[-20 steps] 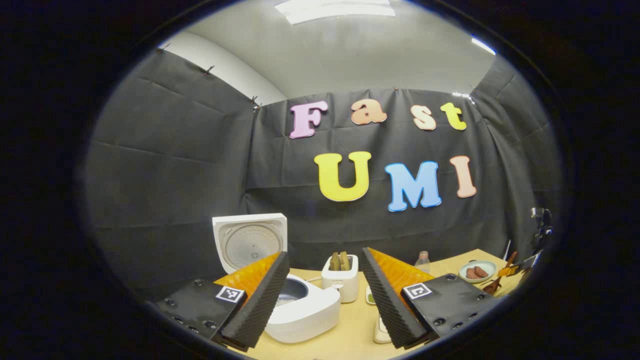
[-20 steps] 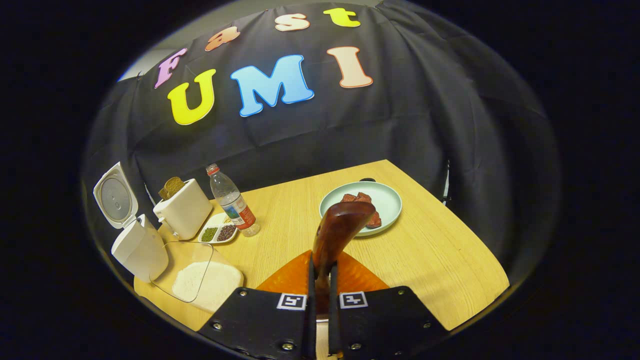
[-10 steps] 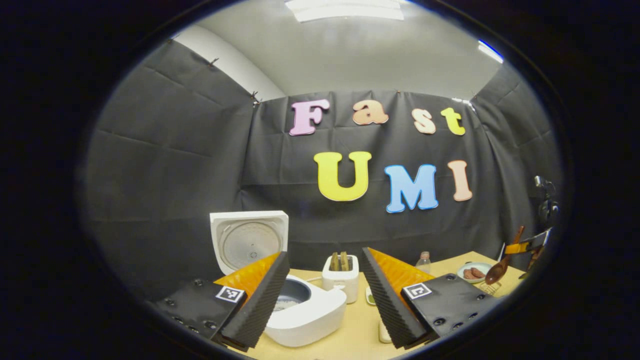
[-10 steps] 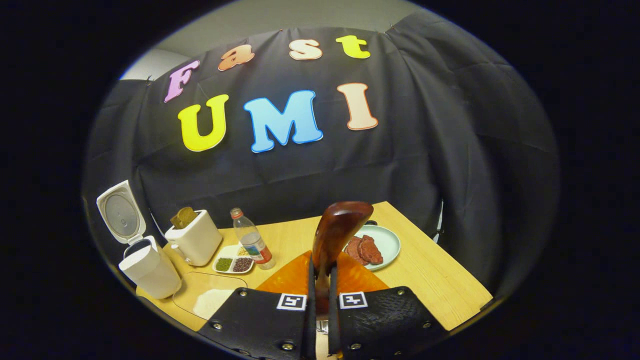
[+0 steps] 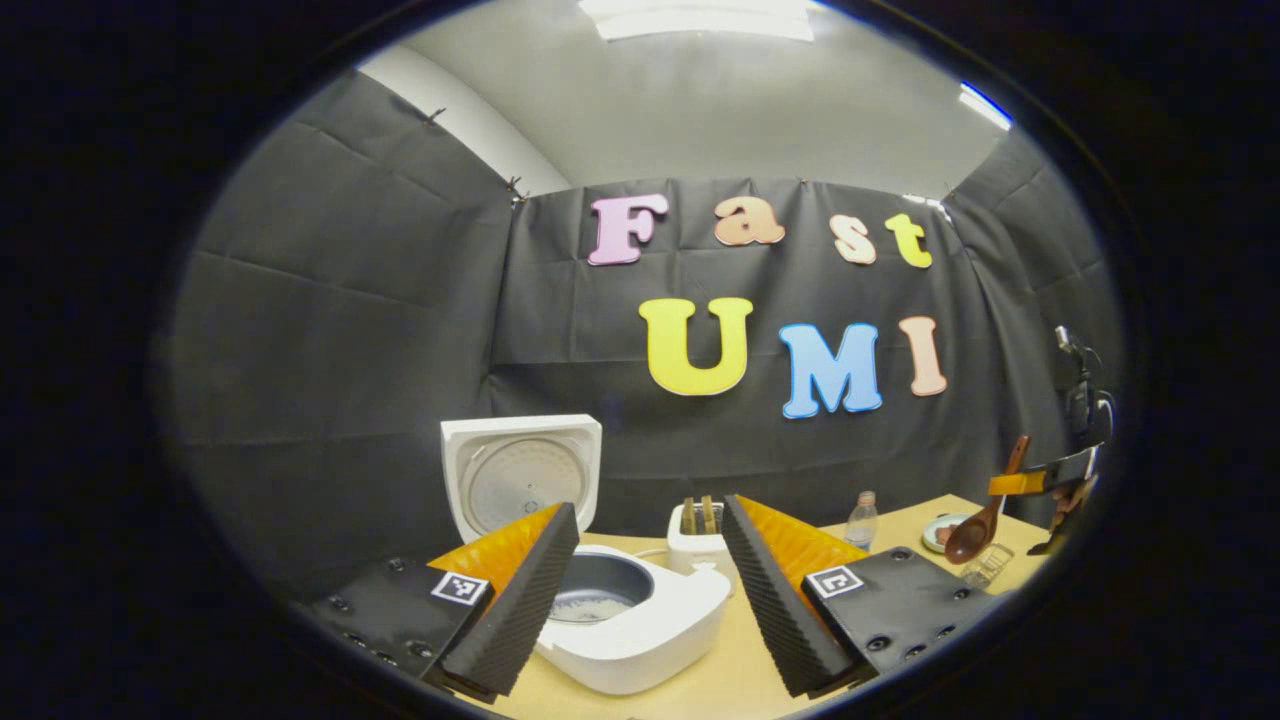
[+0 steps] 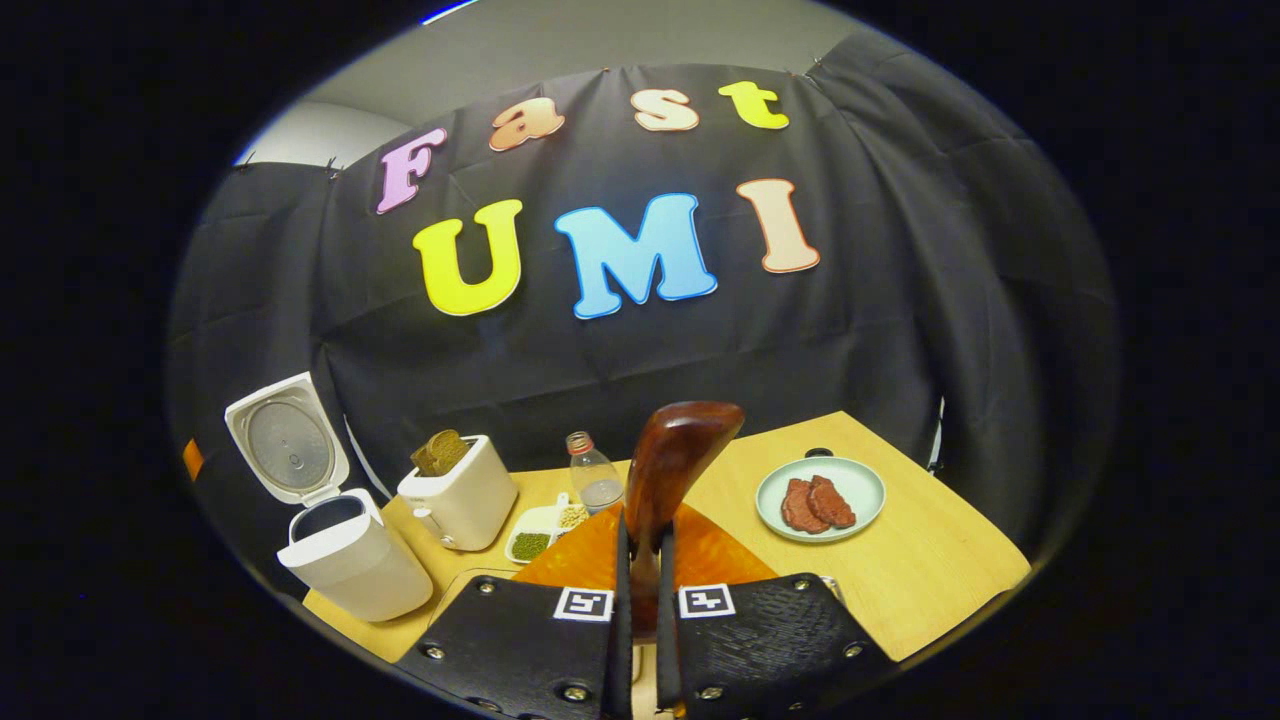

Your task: Close the left gripper, press the button to open the rice cooker; take a wooden spoon from the chopstick holder with the right hand, scoop a spoonful of rice and pour it into the rice cooker, then put the wooden spoon back into the chopstick holder.

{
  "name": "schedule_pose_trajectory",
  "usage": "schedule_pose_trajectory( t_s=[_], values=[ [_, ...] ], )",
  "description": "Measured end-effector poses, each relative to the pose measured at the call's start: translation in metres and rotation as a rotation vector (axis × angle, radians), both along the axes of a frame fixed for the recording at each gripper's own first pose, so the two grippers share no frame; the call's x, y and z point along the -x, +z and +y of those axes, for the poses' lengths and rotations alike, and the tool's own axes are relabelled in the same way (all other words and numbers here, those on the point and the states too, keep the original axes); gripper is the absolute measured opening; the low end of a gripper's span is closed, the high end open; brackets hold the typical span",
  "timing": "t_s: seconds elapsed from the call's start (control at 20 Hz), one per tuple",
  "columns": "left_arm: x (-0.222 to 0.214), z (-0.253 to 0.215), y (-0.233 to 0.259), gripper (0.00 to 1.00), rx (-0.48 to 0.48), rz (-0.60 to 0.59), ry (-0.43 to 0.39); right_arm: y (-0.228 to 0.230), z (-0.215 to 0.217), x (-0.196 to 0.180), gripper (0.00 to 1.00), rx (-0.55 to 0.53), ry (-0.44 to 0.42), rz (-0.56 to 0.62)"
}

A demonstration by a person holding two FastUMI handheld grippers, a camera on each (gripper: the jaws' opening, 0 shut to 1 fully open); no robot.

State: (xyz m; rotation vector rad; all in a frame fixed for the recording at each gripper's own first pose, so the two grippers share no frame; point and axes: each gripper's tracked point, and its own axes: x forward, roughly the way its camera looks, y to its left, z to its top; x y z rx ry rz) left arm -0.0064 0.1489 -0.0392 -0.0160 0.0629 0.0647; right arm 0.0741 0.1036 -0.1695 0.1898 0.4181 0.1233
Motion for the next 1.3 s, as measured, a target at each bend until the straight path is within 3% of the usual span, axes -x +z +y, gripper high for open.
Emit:
schedule_pose_trajectory(
  t_s=[0.15,0.2,0.25,0.65,0.7,0.8,0.85,0.95,1.0,1.1,1.15,1.3],
  values=[
    [0.005,0.019,-0.006,0.99,-0.005,0.015,0.012,-0.012,0.027,0.000,0.10,-0.006,0.018,-0.003],
    [0.007,0.026,-0.007,0.94,-0.003,0.019,0.016,-0.019,0.035,-0.001,0.10,-0.006,0.023,0.003],
    [0.009,0.033,-0.009,0.99,-0.004,0.022,0.022,-0.026,0.043,-0.003,0.10,-0.004,0.028,0.009],
    [0.017,0.088,-0.024,1.00,-0.015,0.059,0.092,-0.087,0.087,-0.009,0.10,0.074,0.051,0.068],
    [0.017,0.093,-0.025,0.95,-0.018,0.063,0.101,-0.095,0.092,-0.011,0.10,0.081,0.053,0.070],
    [0.021,0.103,-0.027,1.00,-0.033,0.068,0.114,-0.107,0.100,-0.012,0.10,0.106,0.052,0.074],
    [0.022,0.106,-0.027,0.95,-0.042,0.073,0.121,-0.112,0.104,-0.012,0.10,0.117,0.051,0.074],
    [0.025,0.109,-0.026,0.95,-0.055,0.076,0.126,-0.123,0.113,-0.010,0.10,0.135,0.057,0.077],
    [0.025,0.109,-0.025,0.99,-0.058,0.077,0.126,-0.123,0.120,-0.009,0.10,0.137,0.066,0.074],
    [0.026,0.108,-0.026,0.99,-0.061,0.077,0.125,-0.125,0.134,-0.006,0.10,0.133,0.089,0.066],
    [0.027,0.107,-0.027,0.94,-0.059,0.079,0.123,-0.126,0.145,-0.004,0.10,0.109,0.109,0.075],
    [0.027,0.100,-0.027,0.94,-0.047,0.076,0.115,-0.131,0.171,0.005,0.10,0.026,0.163,0.111]
  ],
)
